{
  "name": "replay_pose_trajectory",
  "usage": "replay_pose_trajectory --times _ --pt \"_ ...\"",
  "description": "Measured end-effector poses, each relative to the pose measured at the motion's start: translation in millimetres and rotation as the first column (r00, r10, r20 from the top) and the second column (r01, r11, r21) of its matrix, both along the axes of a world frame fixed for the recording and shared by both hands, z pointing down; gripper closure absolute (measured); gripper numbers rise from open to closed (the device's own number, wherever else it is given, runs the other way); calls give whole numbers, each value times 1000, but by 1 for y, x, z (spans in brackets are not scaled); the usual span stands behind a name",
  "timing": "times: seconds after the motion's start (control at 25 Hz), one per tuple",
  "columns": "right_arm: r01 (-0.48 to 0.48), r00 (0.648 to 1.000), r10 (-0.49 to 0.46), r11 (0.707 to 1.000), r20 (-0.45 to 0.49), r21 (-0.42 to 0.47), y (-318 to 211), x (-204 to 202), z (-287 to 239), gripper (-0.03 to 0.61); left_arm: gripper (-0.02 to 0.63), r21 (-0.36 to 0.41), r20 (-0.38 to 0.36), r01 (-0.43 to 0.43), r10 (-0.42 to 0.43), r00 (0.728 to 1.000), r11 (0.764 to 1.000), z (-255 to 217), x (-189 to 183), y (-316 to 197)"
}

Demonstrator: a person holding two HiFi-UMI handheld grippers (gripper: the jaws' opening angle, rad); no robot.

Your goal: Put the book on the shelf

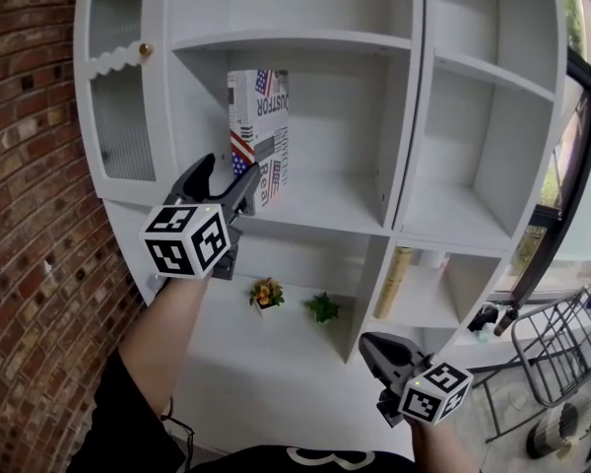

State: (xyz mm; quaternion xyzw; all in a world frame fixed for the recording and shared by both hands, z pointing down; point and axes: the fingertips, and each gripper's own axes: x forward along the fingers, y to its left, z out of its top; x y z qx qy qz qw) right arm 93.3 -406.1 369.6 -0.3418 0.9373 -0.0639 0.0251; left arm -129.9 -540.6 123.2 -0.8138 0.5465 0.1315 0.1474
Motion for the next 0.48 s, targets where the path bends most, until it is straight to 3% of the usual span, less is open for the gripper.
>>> replay_pose_trajectory --times 0.28,0.36,0.48 --pt "-8 1000 7 999 18 36 22 -13 -20 569 443 -67 -20 -190 189 982 980 39 14 71" --pt "-2 999 1 999 32 36 30 -19 -25 569 474 -116 -19 -253 253 967 960 62 25 92" --pt "14 998 -16 999 57 36 44 -32 -31 569 525 -206 -33 -358 359 933 911 100 42 124"
